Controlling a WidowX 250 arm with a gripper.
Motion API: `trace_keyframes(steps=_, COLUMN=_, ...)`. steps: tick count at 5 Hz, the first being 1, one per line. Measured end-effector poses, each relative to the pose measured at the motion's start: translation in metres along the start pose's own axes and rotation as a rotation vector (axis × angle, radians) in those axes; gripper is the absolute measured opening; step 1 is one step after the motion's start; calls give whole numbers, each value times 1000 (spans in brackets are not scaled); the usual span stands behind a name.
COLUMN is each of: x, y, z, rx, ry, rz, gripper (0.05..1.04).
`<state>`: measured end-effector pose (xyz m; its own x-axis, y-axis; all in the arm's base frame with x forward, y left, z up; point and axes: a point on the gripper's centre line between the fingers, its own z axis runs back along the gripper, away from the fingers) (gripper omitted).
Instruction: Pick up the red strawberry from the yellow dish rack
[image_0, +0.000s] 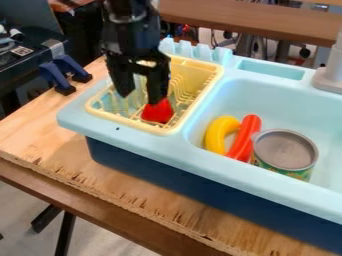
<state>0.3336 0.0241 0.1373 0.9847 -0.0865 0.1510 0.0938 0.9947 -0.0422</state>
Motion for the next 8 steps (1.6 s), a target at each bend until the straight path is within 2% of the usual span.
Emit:
trace_keyframes(steps=1, x=2, y=-2, z=-15, rx=2, ry=31, rz=-16, gripper=1001)
trace_keyframes(steps=2, x=9, y=-3, z=-29, rx=5, ry=18, rz=-20, gripper=1001)
trace_keyframes(steps=3, x=10, y=-6, z=-32, rx=13, ry=21, rz=-29, gripper=1001)
trace_keyframes(steps=4, x=11, y=-7, z=-37, rx=25, ry=25, rz=-11, gripper=946)
trace_keyframes(steps=5, x=11, y=-9, z=-32, rx=20, ry=-1, rz=-10, gripper=774)
trace_keyframes(steps=6, x=9, y=-18, z=-22, rx=-22, ry=-11, rz=-32, gripper=772)
trace_keyframes(steps=7, x=20, y=-21, z=1, rx=-58, ry=-52, rz=-55, gripper=771)
trace_keyframes(steps=8, x=40, y=-37, z=25, rx=-63, ry=-34, rz=-101, gripper=771)
